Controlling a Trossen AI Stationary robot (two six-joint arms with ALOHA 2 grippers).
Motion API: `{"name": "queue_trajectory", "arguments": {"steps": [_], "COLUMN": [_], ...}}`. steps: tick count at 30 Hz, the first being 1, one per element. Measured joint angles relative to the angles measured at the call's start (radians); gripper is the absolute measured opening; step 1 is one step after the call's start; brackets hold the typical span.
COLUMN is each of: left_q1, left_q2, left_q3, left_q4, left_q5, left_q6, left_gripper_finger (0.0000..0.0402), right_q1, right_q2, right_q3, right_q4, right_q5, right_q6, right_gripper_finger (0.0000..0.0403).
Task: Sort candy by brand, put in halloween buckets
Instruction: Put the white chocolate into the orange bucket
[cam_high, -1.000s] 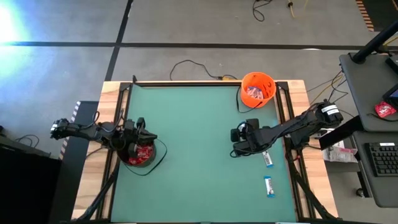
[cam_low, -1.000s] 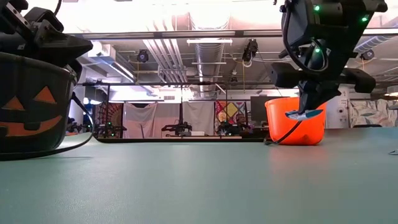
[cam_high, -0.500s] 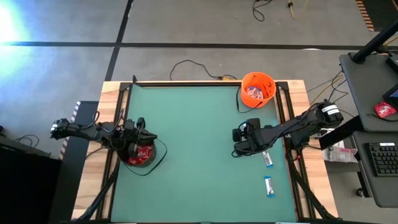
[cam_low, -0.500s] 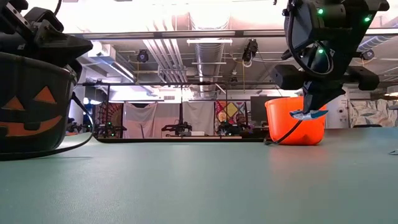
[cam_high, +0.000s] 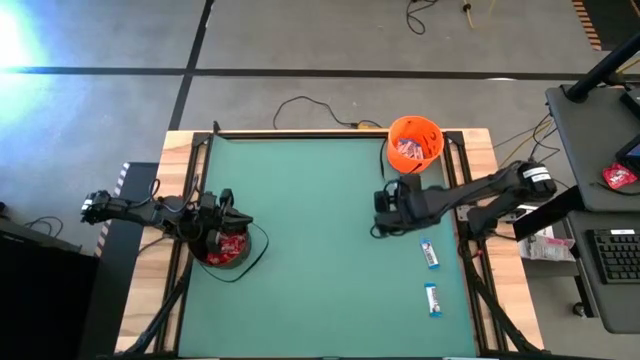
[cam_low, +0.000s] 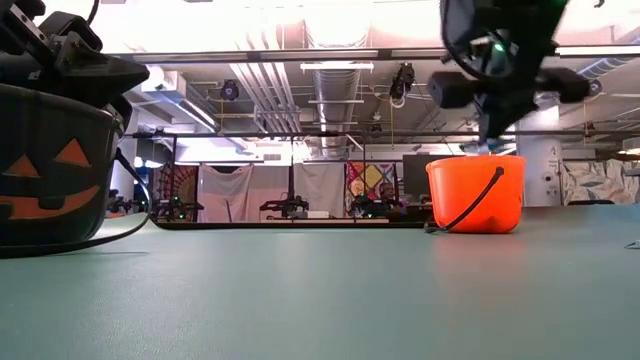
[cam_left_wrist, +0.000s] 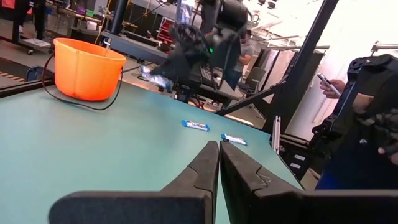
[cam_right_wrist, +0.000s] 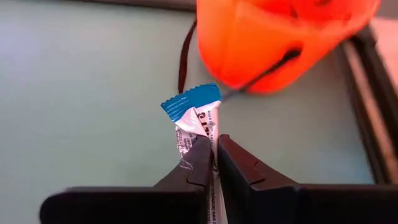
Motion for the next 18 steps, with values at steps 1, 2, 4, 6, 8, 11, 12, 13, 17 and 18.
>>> {"name": "queue_trajectory", "arguments": {"steps": [1, 2, 4, 6, 8, 11, 12, 13, 17, 18], "left_q1": [0.0, 0.0, 0.0, 0.0, 0.0, 0.0, 0.0, 0.0, 0.0, 0.0], "left_q2": [0.0, 0.0, 0.0, 0.0, 0.0, 0.0, 0.0, 0.0, 0.0, 0.0], "left_q3": [0.0, 0.0, 0.0, 0.0, 0.0, 0.0, 0.0, 0.0, 0.0, 0.0], "left_q4": [0.0, 0.0, 0.0, 0.0, 0.0, 0.0, 0.0, 0.0, 0.0, 0.0], "left_q5": [0.0, 0.0, 0.0, 0.0, 0.0, 0.0, 0.0, 0.0, 0.0, 0.0], "left_q6": [0.0, 0.0, 0.0, 0.0, 0.0, 0.0, 0.0, 0.0, 0.0, 0.0], "left_gripper_finger": [0.0, 0.0, 0.0, 0.0, 0.0, 0.0, 0.0, 0.0, 0.0, 0.0], "right_q1": [-0.017, -0.034, -0.071, -0.111, -0.154, -0.223, -0.246, -0.27, -0.378, -0.41], "right_q2": [0.0, 0.0, 0.0, 0.0, 0.0, 0.0, 0.0, 0.0, 0.0, 0.0], "right_q3": [0.026, 0.054, 0.106, 0.157, 0.197, 0.239, 0.25, 0.259, 0.279, 0.282], "right_q4": [-0.019, -0.035, -0.057, -0.069, -0.072, -0.072, -0.072, -0.072, -0.063, -0.06], "right_q5": [0.014, 0.03, 0.062, 0.08, 0.088, 0.087, 0.087, 0.087, 0.085, 0.082], "right_q6": [-0.027, -0.057, -0.108, -0.154, -0.19, -0.234, -0.253, -0.273, -0.361, -0.383], "right_gripper_finger": [0.0013, 0.0011, 0.001, 0.0009, 0.0009, 0.0009, 0.0009, 0.0009, 0.0009, 0.0009]}}
